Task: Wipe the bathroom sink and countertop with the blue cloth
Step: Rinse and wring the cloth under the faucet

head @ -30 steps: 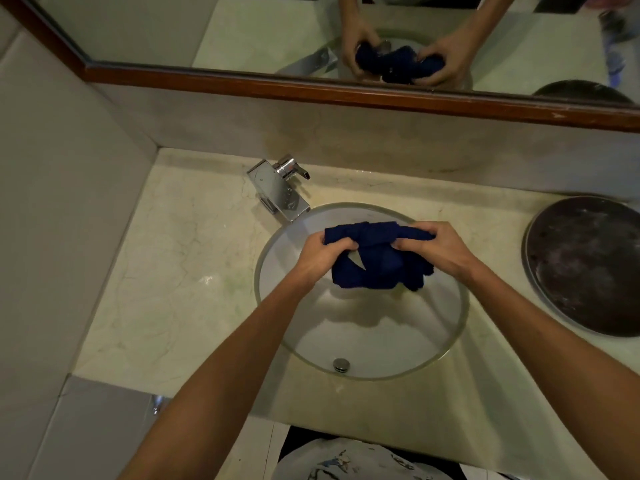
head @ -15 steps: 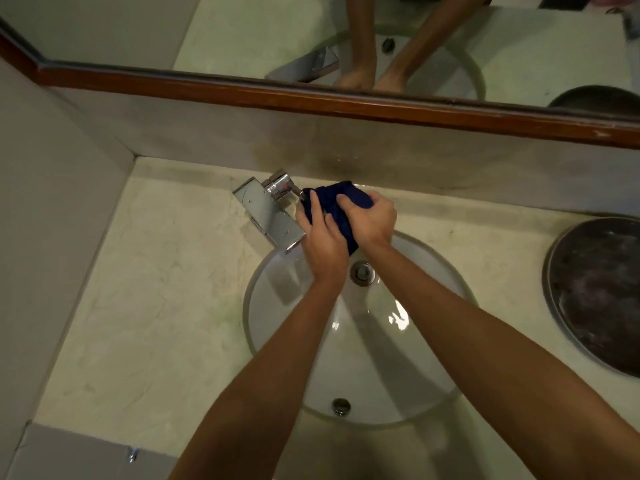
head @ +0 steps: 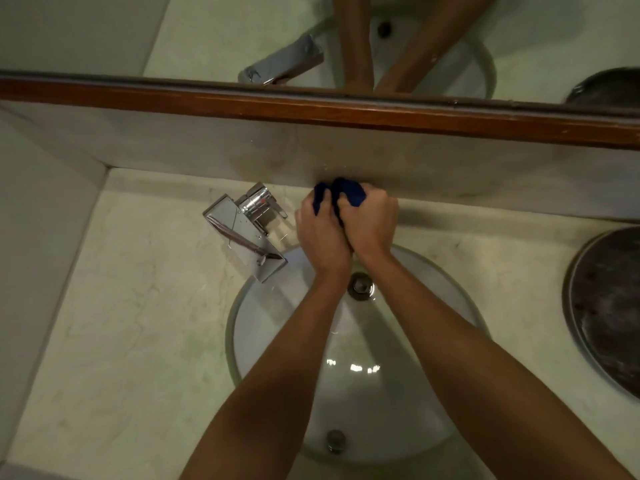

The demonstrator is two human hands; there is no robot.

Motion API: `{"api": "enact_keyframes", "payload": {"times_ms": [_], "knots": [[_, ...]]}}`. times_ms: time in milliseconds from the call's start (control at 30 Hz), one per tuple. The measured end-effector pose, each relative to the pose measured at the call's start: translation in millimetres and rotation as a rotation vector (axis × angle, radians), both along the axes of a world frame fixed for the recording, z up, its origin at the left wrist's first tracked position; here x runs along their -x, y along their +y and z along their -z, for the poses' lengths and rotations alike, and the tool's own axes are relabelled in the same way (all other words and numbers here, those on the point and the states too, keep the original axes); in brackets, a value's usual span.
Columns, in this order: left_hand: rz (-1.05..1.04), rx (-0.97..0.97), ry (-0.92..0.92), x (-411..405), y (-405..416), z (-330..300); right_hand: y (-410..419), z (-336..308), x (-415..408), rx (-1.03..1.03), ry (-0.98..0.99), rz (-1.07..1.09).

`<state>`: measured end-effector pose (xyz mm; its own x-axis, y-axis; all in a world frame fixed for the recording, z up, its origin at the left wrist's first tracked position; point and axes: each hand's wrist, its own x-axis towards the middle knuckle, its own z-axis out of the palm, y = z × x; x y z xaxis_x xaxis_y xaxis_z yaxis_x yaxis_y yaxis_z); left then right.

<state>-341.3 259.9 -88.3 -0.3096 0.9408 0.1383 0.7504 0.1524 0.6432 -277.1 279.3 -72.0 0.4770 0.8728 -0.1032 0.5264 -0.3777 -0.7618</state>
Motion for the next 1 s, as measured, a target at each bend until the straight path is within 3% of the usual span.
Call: {"api": "enact_keyframes", "payload": {"times_ms": [167, 267, 367, 467, 600, 833, 900, 1000], "knots": [[0.224, 0.028, -0.187, -84, -23, 3, -36, 1, -95, -0.041, -0.095, 0.182], [0.326, 0.085, -0.091, -117, -30, -1, -49, 1, -135, 0.004, -0.065, 0.259], [0.378, 0.128, -0.120, -115, -26, -2, -52, -5, -141, 0.038, -0.013, 0.273], [0.391, 0.173, -0.272, -90, -24, -4, -55, -9, -128, 0.034, 0.081, 0.290], [0.260, 0.106, -0.378, -47, -38, -2, -51, -6, -85, 0.004, 0.128, 0.175], [-0.209, -0.013, -0.351, 50, -54, 14, -31, 3, 43, -0.022, 0.144, -0.135], [-0.320, -0.059, -0.419, 70, -60, 13, -36, 4, 67, 0.009, 0.189, -0.161], [-0.297, -0.032, -0.339, 101, -81, -4, -58, 7, 93, 0.062, 0.214, -0.200]]}}
